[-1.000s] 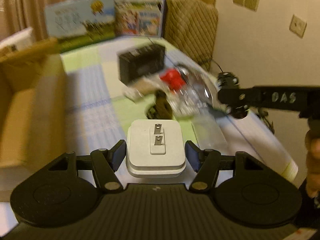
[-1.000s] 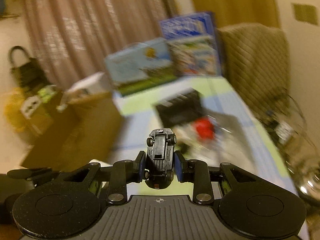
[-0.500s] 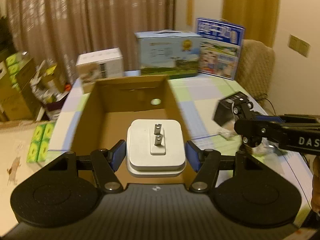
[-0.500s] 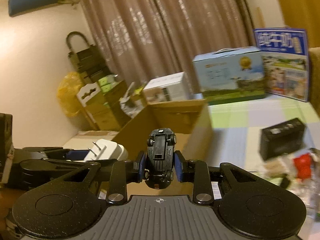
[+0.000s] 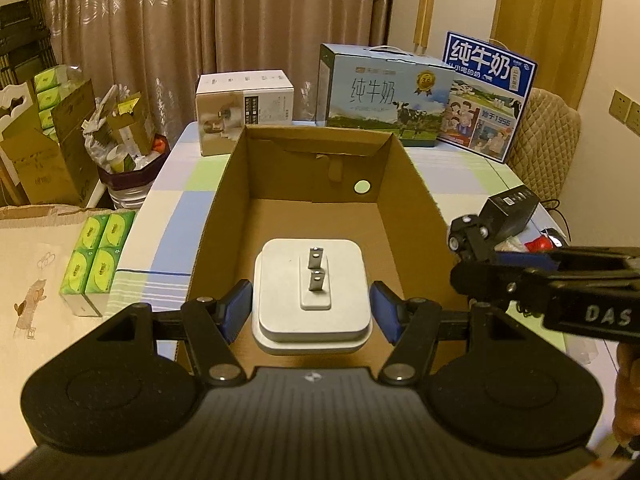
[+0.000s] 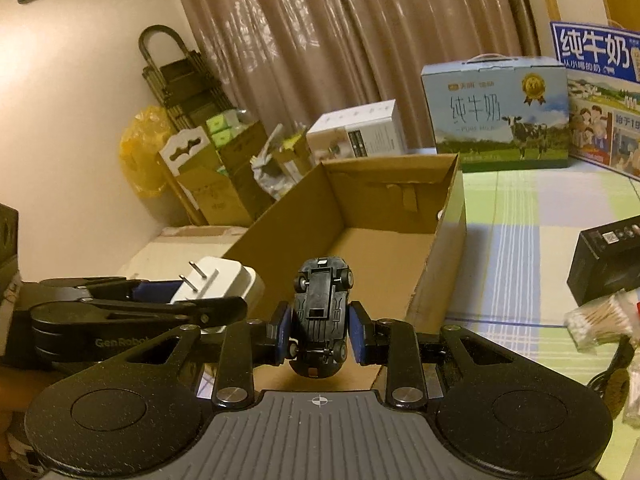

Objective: Organize objects
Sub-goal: 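Carry the toy car and plug adapter with both tools into the cardboard box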

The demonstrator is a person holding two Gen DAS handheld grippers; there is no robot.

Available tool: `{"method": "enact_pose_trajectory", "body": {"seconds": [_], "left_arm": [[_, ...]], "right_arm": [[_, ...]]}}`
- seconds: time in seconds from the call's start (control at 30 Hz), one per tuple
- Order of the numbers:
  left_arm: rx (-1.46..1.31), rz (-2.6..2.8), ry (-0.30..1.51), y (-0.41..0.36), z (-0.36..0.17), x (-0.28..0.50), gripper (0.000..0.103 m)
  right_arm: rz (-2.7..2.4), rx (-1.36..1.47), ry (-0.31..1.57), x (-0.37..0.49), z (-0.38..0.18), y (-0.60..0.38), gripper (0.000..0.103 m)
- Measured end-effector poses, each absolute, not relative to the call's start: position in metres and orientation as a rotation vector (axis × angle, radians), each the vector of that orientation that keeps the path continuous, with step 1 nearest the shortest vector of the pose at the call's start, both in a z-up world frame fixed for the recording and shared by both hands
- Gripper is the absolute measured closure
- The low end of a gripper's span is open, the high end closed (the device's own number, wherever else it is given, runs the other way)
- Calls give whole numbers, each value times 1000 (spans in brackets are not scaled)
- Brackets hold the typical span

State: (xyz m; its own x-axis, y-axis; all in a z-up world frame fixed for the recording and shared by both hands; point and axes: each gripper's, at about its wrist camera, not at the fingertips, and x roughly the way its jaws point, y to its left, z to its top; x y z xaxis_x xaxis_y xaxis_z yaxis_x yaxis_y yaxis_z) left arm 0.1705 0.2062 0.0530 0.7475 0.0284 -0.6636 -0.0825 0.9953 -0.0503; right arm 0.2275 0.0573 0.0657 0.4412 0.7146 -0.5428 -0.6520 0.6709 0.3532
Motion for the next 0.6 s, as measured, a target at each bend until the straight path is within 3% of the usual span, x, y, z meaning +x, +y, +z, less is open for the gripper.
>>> {"method": "enact_pose_trajectory", "body": {"seconds": [0.07,0.13,0.2,0.6], "left_arm": [[-83,66,725,209,51,172,43],[-88,78,718,213,49,172,37],[-91,99,703,216,51,170,30],[-126,114,678,220,54,153,30]], "right_arm": [[851,108,712,229,64,61,71],[841,124,703,229,65,61,42],[835,142,681,228,67,59,40],[779,182,616,223,80,36,40]]}}
